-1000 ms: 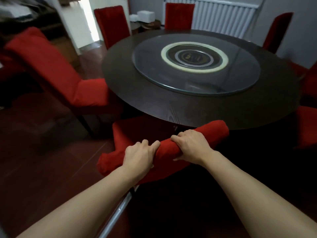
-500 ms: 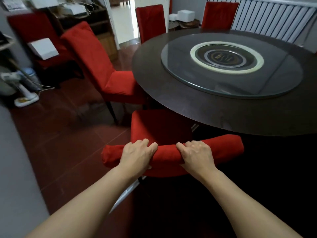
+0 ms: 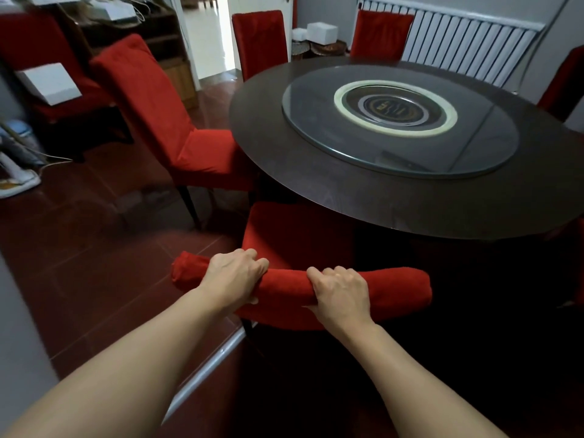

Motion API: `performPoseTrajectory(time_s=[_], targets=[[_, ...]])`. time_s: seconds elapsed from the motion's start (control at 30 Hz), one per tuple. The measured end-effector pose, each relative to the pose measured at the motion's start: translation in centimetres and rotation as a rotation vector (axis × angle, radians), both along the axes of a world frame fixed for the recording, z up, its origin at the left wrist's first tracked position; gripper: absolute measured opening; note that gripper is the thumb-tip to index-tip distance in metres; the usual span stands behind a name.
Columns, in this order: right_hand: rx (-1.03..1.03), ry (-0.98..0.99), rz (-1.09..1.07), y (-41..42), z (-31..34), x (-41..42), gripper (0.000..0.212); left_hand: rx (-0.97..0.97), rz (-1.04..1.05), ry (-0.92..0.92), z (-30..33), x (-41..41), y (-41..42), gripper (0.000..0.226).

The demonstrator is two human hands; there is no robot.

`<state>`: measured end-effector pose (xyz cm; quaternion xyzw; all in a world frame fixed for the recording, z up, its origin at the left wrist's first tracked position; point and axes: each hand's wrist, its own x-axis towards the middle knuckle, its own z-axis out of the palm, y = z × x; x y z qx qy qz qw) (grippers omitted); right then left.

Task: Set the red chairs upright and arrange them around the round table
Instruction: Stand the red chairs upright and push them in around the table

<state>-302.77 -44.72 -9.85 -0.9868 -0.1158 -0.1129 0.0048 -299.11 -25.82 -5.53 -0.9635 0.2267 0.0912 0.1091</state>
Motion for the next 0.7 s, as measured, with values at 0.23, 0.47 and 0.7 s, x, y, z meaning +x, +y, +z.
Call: performPoseTrajectory(time_s=[0.23,0.47,0.7], targets=[[0.063,0.048,0.056,-0.6,1.0,1.8,0.044,-0.038,-0.015,-0.021,0.4,1.8,0.0,0.047],[0.079,0.027,0.023,-0.7,1.3,3.7,0.045,-0.098,0.006,-0.080,-0.3,3.3,0.0,0.051],[0.014,-0.011,-0.027,-0.5,1.3,5.4,0.051,-0.180,-0.071,-0.164,-1.3,5.1,0.6,0.057]])
